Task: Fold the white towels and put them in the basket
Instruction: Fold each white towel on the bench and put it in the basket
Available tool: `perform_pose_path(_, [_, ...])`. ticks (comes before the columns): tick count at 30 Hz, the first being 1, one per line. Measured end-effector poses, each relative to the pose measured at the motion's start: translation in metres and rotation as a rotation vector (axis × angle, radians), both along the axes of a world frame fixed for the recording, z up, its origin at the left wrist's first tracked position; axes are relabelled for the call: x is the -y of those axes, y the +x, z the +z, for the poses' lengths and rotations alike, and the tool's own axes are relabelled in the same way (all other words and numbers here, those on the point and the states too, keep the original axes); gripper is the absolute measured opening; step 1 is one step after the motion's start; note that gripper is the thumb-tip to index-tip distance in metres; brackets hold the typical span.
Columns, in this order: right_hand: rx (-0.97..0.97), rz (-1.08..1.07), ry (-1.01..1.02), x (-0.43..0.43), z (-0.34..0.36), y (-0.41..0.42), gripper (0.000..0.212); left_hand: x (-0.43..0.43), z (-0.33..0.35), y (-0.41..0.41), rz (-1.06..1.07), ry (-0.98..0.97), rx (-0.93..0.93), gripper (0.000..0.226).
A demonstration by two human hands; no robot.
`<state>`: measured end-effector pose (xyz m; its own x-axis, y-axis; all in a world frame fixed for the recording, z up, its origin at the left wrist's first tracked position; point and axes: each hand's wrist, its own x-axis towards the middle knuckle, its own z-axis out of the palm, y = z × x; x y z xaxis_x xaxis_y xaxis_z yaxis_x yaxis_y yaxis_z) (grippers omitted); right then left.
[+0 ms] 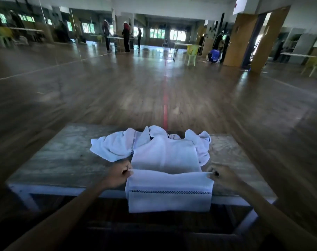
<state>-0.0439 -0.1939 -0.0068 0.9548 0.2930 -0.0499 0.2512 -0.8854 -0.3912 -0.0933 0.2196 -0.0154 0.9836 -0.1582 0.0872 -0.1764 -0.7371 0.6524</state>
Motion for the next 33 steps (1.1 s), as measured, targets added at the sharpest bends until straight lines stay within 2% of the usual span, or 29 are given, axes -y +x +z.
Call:
perform_pose_path(3, [0.127, 0.064, 0.017, -0.015, -0.013, -0.006, 0.012, 0.002, -0.034, 0.004, -0.033, 0.024, 0.046, 0.016])
perform_pose_path(5, [0.102, 0.152, -0.009, -0.013, -0.032, -0.008, 0.037, 0.002, -0.051, 0.002, -0.035, 0.05, 0.033, 0.021])
perform_pose_path(8, [0.048, 0.215, -0.062, -0.009, -0.044, -0.01, 0.035, -0.002, -0.063, -0.006, -0.043, 0.123, 0.071, 0.023])
perform_pose_path(12, [0.048, 0.207, -0.058, -0.001, -0.048, -0.015, 0.016, -0.007, -0.06, -0.021, -0.085, 0.243, 0.184, 0.02])
perform_pose_path(15, [0.064, 0.225, -0.02, 0.008, -0.049, -0.025, 0.008, -0.011, -0.058, -0.033, -0.134, 0.236, 0.216, 0.012])
perform_pose_path(22, [0.158, 0.123, 0.081, 0.0, -0.034, -0.03, 0.025, -0.005, -0.041, -0.036, -0.015, 0.099, 0.279, 0.026])
perform_pose_path(27, [0.204, 0.099, 0.035, -0.015, -0.042, -0.009, 0.018, 0.006, -0.05, -0.015, 0.065, 0.061, 0.234, 0.035])
perform_pose_path(30, [0.139, 0.109, -0.031, -0.02, -0.051, 0.001, 0.017, 0.003, -0.058, -0.004, 0.039, 0.122, 0.17, 0.041])
perform_pose_path(33, [0.084, 0.132, -0.076, -0.017, -0.052, 0.001, 0.014, -0.002, -0.061, -0.005, -0.053, 0.246, 0.215, 0.037])
